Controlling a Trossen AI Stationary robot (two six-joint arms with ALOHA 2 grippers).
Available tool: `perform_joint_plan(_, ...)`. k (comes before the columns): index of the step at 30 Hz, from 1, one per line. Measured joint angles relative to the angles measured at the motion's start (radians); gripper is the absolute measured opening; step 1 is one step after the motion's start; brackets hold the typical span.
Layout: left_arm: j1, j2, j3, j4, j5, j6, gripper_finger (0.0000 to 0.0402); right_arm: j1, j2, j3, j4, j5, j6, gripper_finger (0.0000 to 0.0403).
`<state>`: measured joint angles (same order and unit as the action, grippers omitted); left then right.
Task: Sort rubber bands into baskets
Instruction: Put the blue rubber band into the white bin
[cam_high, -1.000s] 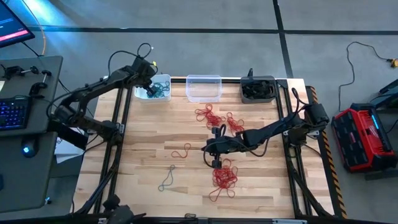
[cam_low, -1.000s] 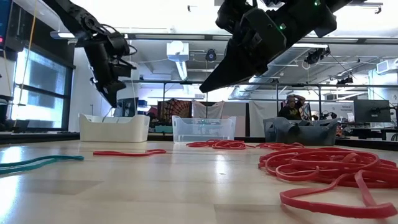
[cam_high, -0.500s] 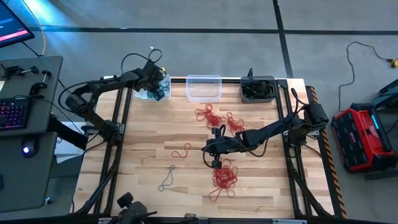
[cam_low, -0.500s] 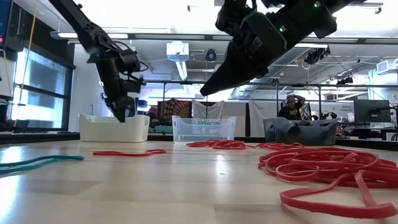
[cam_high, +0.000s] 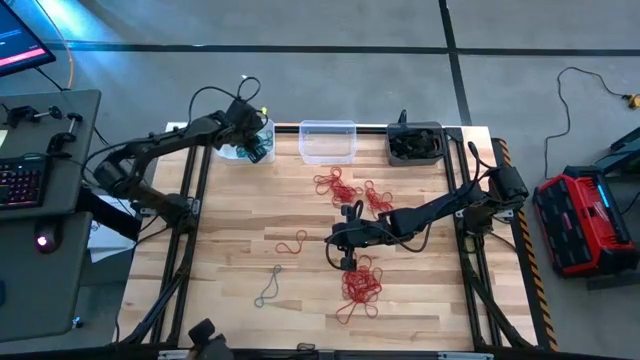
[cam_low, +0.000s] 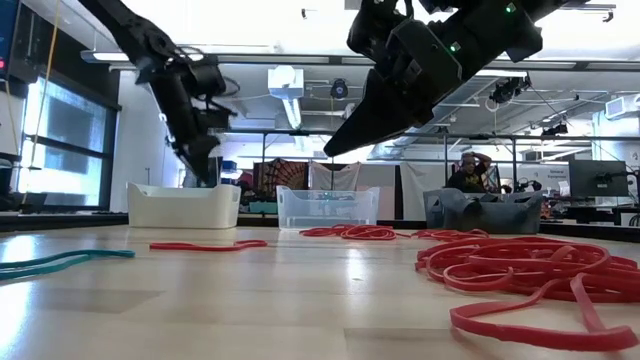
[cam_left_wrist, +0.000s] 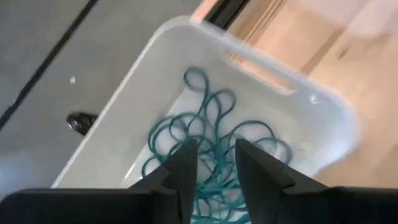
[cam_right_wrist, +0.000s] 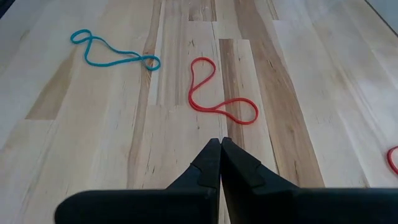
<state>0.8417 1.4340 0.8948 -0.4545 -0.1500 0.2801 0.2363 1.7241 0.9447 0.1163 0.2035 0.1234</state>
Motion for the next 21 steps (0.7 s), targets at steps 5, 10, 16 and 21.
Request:
perform_joint_plan(5,-0.074,-0.087,0.000,0.004,0.074,-0.034,0.0122,0.000,0.000,0.000,0.000,0.000,0.000,0.0000)
perform_joint_plan(10,-0.190,-0.153,0.000,0.004,0.097,-0.068,0.0125,0.000,0.000,0.000,0.000,0.000,0.000,0.0000)
perform_joint_plan(16,-0.371,-0.198,-0.049,0.024,0.126,-0.113,0.0125,0.000,0.000,0.000,0.001,0.000,-0.017,0.0000)
perform_joint_plan(21,-0.553,-0.228,-0.125,0.044,0.125,-0.149,0.0125,0.000,0.000,0.000,0.000,0.000,-0.019,0.0000)
